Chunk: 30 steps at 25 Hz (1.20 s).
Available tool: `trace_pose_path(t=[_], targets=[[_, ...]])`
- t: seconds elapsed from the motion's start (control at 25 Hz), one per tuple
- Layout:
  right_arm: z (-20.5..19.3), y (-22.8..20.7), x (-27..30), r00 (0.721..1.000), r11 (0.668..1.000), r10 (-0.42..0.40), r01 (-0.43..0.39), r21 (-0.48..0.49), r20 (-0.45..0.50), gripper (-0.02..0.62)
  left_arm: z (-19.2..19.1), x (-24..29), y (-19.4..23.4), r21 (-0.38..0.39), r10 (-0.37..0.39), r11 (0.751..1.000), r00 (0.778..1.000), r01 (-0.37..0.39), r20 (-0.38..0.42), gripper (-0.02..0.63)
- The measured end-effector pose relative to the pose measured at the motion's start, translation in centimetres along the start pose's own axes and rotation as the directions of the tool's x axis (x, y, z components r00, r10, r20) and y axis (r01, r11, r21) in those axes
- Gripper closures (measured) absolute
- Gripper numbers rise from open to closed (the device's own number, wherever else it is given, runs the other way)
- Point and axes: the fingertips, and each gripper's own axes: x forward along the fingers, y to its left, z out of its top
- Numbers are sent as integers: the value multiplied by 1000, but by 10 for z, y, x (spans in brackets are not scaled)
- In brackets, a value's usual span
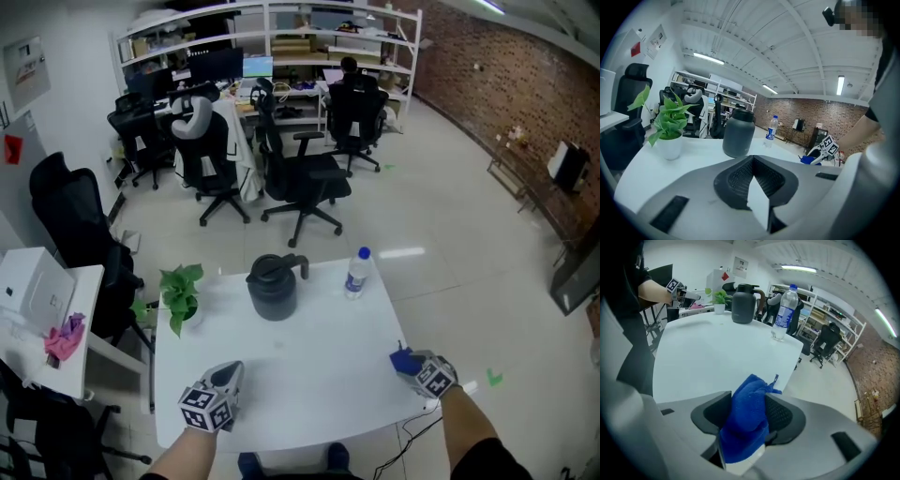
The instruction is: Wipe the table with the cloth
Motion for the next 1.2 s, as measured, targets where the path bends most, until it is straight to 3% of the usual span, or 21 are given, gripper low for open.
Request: trace_pose_path(t=[0.04, 0.16, 0.36, 0.44, 0.56, 0.72, 0.84, 1.0, 1.2], targets=[[-1, 0, 1, 1000, 1000, 4, -4, 15, 3, 390, -1, -1, 1, 2, 1, 1000, 1000, -1, -1, 607], [0, -1, 2, 1000, 998, 4, -5, 65, 16, 429, -2, -3, 5, 1, 8, 1000, 1000, -8, 0, 607], [14, 5, 2, 1000, 1000, 2, -2, 22, 12, 474, -1, -3, 9, -8, 10, 1000, 1000, -10, 11, 607], [49, 14, 7, 996, 1000, 21, -21, 3, 90, 480, -1, -4, 11, -13, 11, 1000, 1000, -11, 16, 607], [139, 37, 20, 967, 996, 74, -60, -63, 245, 482, -1, -4, 15, -15, 8, 1000, 1000, -7, 17, 607], [253, 89, 50, 931, 970, 187, -123, -210, 315, 482, -2, -8, 20, -18, 11, 1000, 1000, -11, 18, 607], [302, 127, 88, 933, 937, 243, -155, -313, 267, 482, -3, -14, 27, -22, 22, 1000, 1000, -22, 19, 607], [325, 149, 139, 961, 901, 239, -165, -402, 141, 482, -5, -17, 31, -28, 24, 999, 999, -23, 22, 607], [318, 149, 179, 976, 915, 215, -188, -358, 38, 482, -8, -20, 33, -28, 18, 999, 1000, -17, 15, 607]])
